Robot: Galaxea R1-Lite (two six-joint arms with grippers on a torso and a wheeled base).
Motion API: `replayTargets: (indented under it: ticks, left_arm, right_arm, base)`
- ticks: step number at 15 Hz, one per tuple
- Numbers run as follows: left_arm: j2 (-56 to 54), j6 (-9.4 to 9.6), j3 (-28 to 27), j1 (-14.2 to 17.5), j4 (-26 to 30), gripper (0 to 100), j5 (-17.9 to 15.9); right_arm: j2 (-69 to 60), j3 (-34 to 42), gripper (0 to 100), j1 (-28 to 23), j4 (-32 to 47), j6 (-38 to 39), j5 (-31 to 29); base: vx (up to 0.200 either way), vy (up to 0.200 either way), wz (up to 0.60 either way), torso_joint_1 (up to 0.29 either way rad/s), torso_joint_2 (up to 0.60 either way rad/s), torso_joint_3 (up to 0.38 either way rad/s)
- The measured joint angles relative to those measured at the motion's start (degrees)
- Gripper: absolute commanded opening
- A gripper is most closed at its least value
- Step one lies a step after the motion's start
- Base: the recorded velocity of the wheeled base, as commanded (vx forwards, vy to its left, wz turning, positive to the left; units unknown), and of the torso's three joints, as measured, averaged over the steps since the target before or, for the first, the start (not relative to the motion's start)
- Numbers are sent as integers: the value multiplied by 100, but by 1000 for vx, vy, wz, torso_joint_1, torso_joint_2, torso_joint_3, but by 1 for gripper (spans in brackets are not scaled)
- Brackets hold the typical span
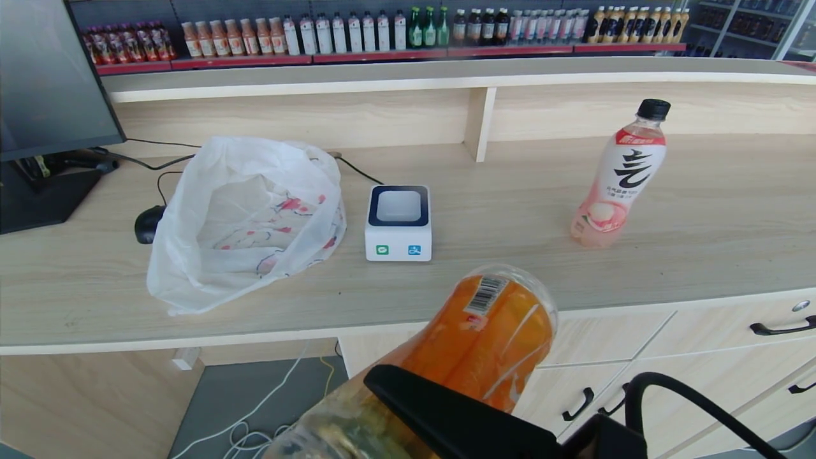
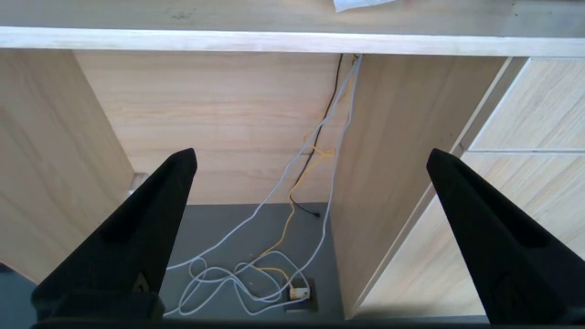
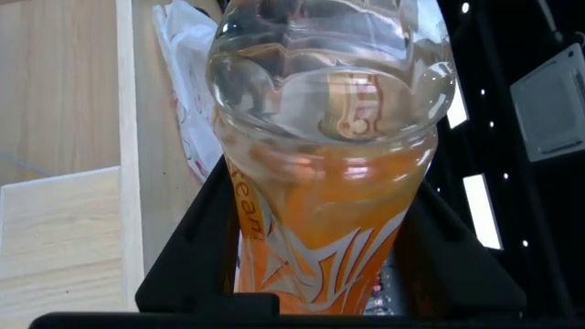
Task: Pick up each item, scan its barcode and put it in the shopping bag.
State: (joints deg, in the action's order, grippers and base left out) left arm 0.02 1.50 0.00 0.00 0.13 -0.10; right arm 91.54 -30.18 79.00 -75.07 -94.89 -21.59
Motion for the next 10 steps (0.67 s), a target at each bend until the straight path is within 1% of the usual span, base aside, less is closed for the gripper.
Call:
replayTargets:
  ticks: [2,5,7,10]
  left_arm:
    - [0,0,0,0,0,100,0]
    - [0,0,0,0,0,100,0]
    - [0,0,0,0,0,100,0]
    - [0,0,0,0,-2,100,2]
  right_arm:
    - [0,72,0,6,-197,-96,-46]
    - [13,246,0,9,-586,-189,-400]
    - [61,436,0,13,-1349,-252,-997]
    - [149,572,0,74,-1448,-290,-1073]
  base:
    - [0,0,0,0,0,0]
    - [0,0,0,0,0,0]
    - [0,0,0,0,0,0]
    - [0,0,0,0,0,0]
